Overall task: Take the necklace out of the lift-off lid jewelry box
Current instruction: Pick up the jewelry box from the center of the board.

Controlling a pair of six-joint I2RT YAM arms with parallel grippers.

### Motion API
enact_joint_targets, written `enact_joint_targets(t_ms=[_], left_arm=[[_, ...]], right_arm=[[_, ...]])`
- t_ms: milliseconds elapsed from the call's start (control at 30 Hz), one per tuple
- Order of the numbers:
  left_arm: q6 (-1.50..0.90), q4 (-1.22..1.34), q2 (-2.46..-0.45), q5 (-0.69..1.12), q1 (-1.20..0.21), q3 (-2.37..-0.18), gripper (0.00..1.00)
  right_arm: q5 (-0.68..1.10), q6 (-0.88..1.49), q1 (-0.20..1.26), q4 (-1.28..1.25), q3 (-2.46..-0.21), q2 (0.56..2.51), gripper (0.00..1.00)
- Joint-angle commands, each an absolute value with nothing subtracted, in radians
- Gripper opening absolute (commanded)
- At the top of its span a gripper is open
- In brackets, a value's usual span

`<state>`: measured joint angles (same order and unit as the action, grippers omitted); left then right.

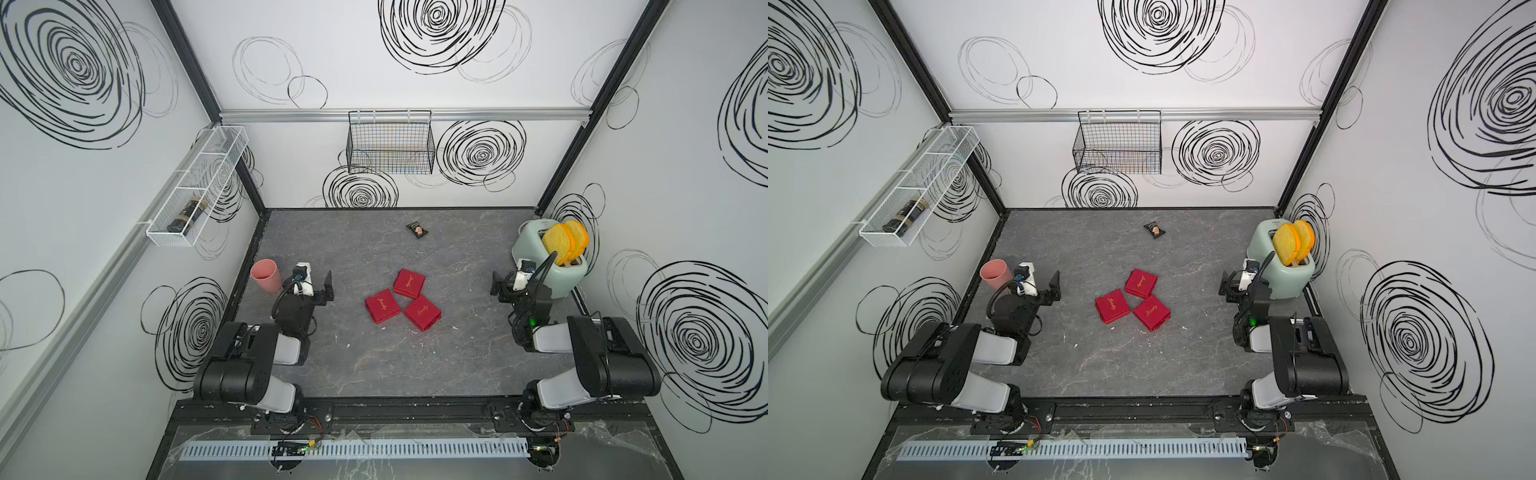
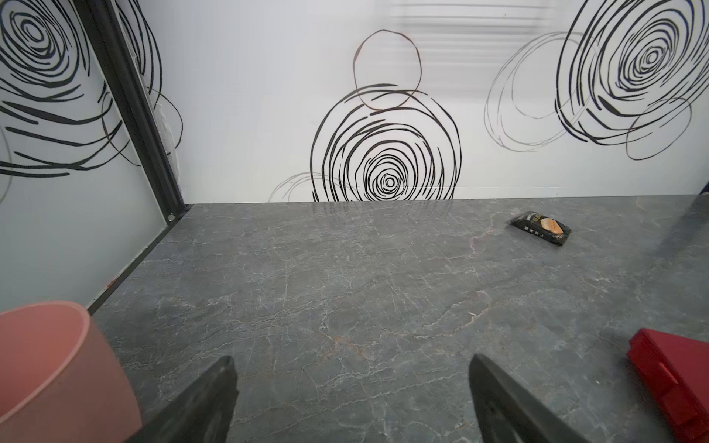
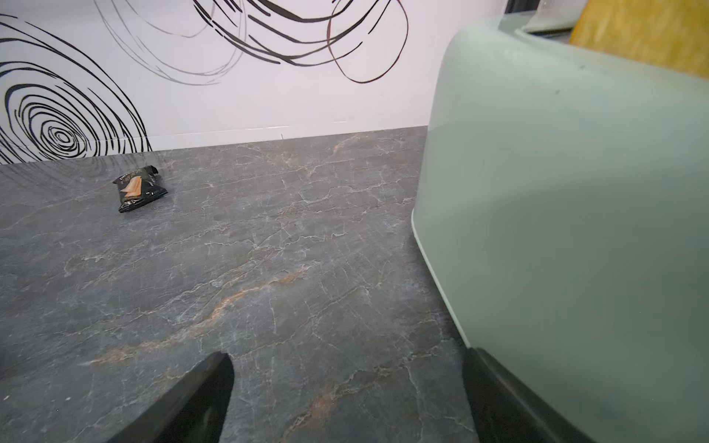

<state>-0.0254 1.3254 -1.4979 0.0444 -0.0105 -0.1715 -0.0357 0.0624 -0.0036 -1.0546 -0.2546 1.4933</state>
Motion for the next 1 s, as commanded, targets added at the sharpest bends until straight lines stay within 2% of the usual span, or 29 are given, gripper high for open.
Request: enact_joint_targets(t_ms=[0,833,967], left_arm=[[-0.012,1.378,-1.494,0.055,-0.011,-0.186,0.96],[-0.011,1.373,-1.493,0.051,-0.012,-0.189,0.96],[-0.007,1.345,-1.48,-0.017,-0.033,-0.197,0.96]], right_arm=[[-0.035,0.058,0.0,-1.078,-0.27,1.479,0.97],[-0.03,0.058,-0.001,-1.078,-0.27,1.479,0.97],[-0.042,0.044,0.013,-1.06,-0.277,1.467,0.97]])
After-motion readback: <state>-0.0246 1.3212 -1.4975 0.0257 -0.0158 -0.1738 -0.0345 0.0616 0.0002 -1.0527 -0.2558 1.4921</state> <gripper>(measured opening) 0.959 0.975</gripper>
